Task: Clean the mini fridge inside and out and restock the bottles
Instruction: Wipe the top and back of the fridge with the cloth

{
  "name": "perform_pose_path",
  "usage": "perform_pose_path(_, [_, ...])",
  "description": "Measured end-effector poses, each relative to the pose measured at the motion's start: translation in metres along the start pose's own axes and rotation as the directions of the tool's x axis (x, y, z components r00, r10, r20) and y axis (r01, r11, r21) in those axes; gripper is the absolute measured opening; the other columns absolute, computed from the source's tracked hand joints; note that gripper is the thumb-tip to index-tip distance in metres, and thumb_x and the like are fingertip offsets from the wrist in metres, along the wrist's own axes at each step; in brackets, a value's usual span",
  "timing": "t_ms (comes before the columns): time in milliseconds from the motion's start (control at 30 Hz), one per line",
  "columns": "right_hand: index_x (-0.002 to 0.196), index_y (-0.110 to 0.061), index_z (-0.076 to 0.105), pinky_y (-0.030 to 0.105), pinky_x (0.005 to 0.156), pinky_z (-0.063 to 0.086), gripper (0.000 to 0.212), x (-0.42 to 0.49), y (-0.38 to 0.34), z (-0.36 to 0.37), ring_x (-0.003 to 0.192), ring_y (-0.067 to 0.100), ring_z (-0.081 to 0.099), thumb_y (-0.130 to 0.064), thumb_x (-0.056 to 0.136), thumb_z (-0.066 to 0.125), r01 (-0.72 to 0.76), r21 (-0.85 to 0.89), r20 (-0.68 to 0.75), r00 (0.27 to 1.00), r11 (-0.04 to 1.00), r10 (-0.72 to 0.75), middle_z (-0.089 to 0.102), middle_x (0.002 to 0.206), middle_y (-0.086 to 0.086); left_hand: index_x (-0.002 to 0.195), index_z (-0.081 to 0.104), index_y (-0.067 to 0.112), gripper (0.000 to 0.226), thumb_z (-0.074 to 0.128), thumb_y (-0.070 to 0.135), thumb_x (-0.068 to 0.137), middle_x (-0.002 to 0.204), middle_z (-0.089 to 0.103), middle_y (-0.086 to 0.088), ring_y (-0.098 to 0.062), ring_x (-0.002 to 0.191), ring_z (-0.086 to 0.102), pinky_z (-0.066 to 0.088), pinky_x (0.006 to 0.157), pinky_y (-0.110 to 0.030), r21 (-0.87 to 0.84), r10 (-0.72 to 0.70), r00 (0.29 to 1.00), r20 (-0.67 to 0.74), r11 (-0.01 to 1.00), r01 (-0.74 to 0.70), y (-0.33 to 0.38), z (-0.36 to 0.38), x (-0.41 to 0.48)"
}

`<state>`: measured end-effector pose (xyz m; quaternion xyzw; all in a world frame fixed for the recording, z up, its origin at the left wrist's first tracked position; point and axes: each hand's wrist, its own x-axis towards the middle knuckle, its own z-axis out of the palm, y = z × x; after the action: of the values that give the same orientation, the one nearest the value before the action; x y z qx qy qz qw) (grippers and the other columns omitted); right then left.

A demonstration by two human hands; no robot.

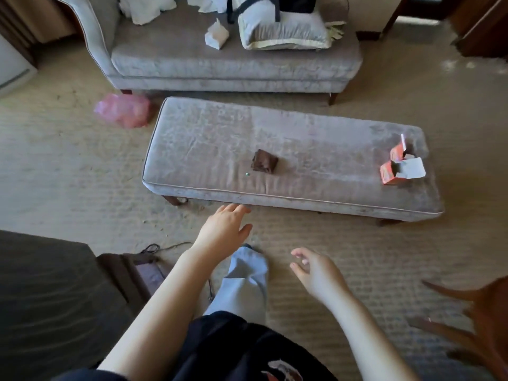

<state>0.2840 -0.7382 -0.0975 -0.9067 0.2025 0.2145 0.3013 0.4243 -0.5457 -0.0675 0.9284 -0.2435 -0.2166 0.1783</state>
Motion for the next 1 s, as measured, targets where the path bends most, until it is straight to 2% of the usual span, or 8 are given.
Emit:
perform_pose_path(133, [0.114, -0.020, 0.065, 0.018, 0.077, 0.039, 0.025, 0.103, -0.009, -0.034, 0.100, 0.014, 0.062, -0.025, 0.089, 0.064, 0.001, -0.014, 0.032, 0.999, 1.000, -0.001, 0.066, 0.113, -0.002, 0.134, 0.047, 0.021, 0.040, 0.050, 0.033, 0.096, 0.137, 0.050, 0.001, -0.021, 0.128, 0.042, 0.039, 0.098, -0.033, -0.022, -0.054, 0.998, 0.023, 0.998, 0.054, -0.012, -0.021, 0.085])
perform_pose_path(267, [0.115, -0.016, 0.063, 0.030, 0.088, 0.047, 0.026, 0.200, -0.013, -0.042, 0.104, 0.022, 0.060, -0.023, 0.090, 0.061, 0.020, -0.055, 0.094, 0.995, 0.998, -0.014, 0.063, 0.118, 0.005, 0.132, 0.050, 0.019, 0.038, 0.051, 0.030, 0.096, 0.134, 0.053, -0.002, -0.023, 0.125, 0.044, 0.039, 0.097, -0.034, -0.032, -0.120, 0.992, 0.045, 0.992, 0.121, -0.029, -0.025, 0.150])
perform_pose_path(567, [0.125, -0.014, 0.056, 0.032, 0.093, 0.040, 0.034, 0.407, -0.009, -0.006, 0.118, 0.031, 0.051, -0.018, 0.091, 0.055, 0.013, -0.218, 0.207, 0.978, 0.976, 0.033, 0.048, 0.132, 0.010, 0.133, 0.050, 0.018, 0.039, 0.051, 0.029, 0.095, 0.135, 0.051, -0.004, -0.025, 0.126, 0.044, 0.040, 0.097, -0.036, -0.021, -0.384, 0.907, 0.174, 0.919, 0.393, -0.074, 0.013, 0.240])
perform_pose_path(633, [0.127, -0.017, 0.055, 0.034, 0.098, 0.039, 0.038, 0.440, -0.007, 0.009, 0.126, 0.030, 0.045, -0.016, 0.089, 0.056, 0.020, -0.259, 0.280, 0.959, 0.966, 0.055, 0.034, 0.145, 0.008, 0.132, 0.050, 0.017, 0.039, 0.051, 0.028, 0.095, 0.135, 0.052, -0.005, -0.026, 0.124, 0.045, 0.039, 0.096, -0.036, -0.059, -0.425, 0.884, 0.196, 0.894, 0.443, -0.078, 0.026, 0.257])
perform_pose_path(700, [0.130, -0.025, 0.054, 0.035, 0.108, 0.031, 0.039, 0.470, -0.003, 0.021, 0.140, 0.029, 0.025, -0.022, 0.091, 0.057, 0.074, -0.348, 0.375, 0.925, 0.934, 0.067, 0.008, 0.159, 0.005, 0.132, 0.051, 0.017, 0.038, 0.051, 0.028, 0.095, 0.134, 0.052, -0.005, -0.026, 0.122, 0.048, 0.041, 0.095, -0.035, -0.097, -0.452, 0.865, 0.217, 0.872, 0.480, -0.081, 0.040, 0.273])
perform_pose_path(800, [0.133, -0.035, 0.052, 0.039, 0.110, 0.027, 0.041, 0.506, -0.003, 0.028, 0.145, 0.029, 0.006, -0.039, 0.093, 0.055, 0.209, -0.496, 0.476, 0.877, 0.843, 0.062, -0.013, 0.161, -0.002, 0.131, 0.051, 0.018, 0.037, 0.050, 0.028, 0.096, 0.134, 0.053, -0.003, -0.024, 0.119, 0.051, 0.044, 0.093, -0.035, -0.151, -0.479, 0.842, 0.246, 0.840, 0.522, -0.086, 0.059, 0.290])
perform_pose_path(933, [0.151, -0.024, 0.022, 0.041, 0.109, 0.028, 0.067, 0.528, -0.004, 0.039, 0.143, 0.027, 0.012, -0.043, 0.094, 0.053, 0.303, -0.600, 0.514, 0.855, 0.741, 0.067, -0.008, 0.161, -0.008, 0.131, 0.050, 0.018, 0.036, 0.048, 0.029, 0.097, 0.132, 0.053, -0.003, -0.024, 0.115, 0.053, 0.043, 0.091, -0.034, -0.153, -0.542, 0.792, 0.281, 0.790, 0.594, -0.095, 0.074, 0.291])
perform_pose_path(1000, [0.152, -0.017, 0.017, 0.041, 0.109, 0.028, 0.072, 0.530, -0.006, 0.039, 0.140, 0.026, 0.020, -0.040, 0.094, 0.053, 0.310, -0.608, 0.490, 0.871, 0.731, 0.039, 0.002, 0.161, -0.008, 0.131, 0.050, 0.018, 0.036, 0.048, 0.028, 0.097, 0.132, 0.053, -0.004, -0.024, 0.117, 0.052, 0.042, 0.091, -0.034, -0.151, -0.580, 0.758, 0.298, 0.755, 0.638, -0.097, 0.075, 0.282])
